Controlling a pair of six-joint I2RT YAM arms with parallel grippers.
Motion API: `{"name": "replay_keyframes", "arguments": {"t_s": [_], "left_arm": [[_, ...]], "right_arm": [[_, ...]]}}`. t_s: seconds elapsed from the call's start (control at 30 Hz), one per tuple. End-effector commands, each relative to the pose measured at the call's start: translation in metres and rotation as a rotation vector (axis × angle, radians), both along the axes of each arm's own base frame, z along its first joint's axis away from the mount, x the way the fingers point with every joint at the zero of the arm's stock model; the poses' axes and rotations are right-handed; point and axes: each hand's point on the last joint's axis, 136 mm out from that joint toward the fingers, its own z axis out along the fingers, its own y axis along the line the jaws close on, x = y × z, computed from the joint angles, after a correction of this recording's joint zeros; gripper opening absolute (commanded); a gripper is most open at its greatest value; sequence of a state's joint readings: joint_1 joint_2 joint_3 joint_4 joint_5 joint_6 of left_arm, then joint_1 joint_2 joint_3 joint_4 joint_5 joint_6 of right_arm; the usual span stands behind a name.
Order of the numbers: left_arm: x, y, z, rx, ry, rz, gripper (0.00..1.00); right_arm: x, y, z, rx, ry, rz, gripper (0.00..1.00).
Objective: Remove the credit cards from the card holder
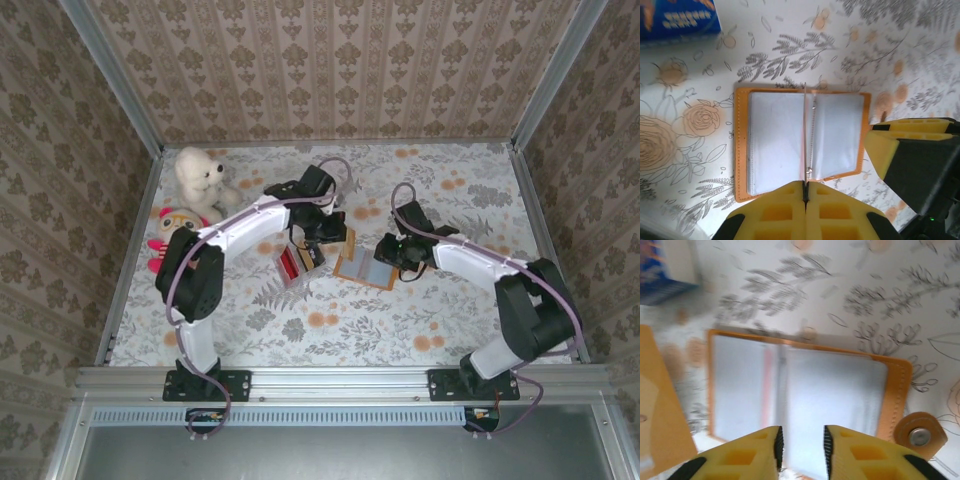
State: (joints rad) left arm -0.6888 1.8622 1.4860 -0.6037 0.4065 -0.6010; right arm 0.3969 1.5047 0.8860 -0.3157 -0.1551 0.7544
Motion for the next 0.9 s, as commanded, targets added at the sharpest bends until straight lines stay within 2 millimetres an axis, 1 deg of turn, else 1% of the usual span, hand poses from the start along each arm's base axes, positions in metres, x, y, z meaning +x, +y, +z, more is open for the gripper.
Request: {"name": "replay_keyframes", "arguments": {"t_s": [0.0,0.03,0.1,0.17,0.3,0.37,0.47,0.57,0.7,0.77,0.87], "left_arm": [[0.007,0.007,0.041,-0.057,-0.080,0.005,0.00],[0.009,0.010,0.047,-0.070,-0.089,0.013,0.00],[0.013,0.016,0.061,-0.118,-0.098,0.036,0.00],[0.017,0.020,0.076,-0.188,-0.109,0.062,0.00],[0.019,0.024,0.109,-0.324,-0.131,0.100,0.00],[0.018,0.025,0.123,-0.377,-0.140,0.113,0.00],[0.014,0.026,0.139,-0.450,-0.129,0.119,0.00],[0.007,0.023,0.154,-0.541,-0.098,0.108,0.00],[0.002,0.023,0.168,-0.629,-0.074,0.105,0.00],[0.001,0.025,0.170,-0.643,-0.064,0.115,0.00],[0.000,0.028,0.176,-0.669,-0.047,0.124,0.00]], "right_arm": [[0.012,0.012,0.051,0.111,-0.124,0.039,0.37],[0.013,0.013,0.059,0.133,-0.147,0.043,0.40],[0.014,0.016,0.081,0.193,-0.214,0.057,0.49],[0.014,0.021,0.097,0.248,-0.258,0.073,0.57],[0.012,0.041,0.135,0.405,-0.340,0.144,0.72],[0.011,0.052,0.150,0.498,-0.364,0.173,0.77],[0.015,0.068,0.171,0.639,-0.373,0.195,0.79],[0.017,0.078,0.188,0.728,-0.386,0.213,0.79],[0.019,0.080,0.200,0.776,-0.412,0.206,0.79],[0.020,0.082,0.207,0.807,-0.423,0.200,0.78],[0.021,0.084,0.212,0.839,-0.424,0.195,0.74]]}}
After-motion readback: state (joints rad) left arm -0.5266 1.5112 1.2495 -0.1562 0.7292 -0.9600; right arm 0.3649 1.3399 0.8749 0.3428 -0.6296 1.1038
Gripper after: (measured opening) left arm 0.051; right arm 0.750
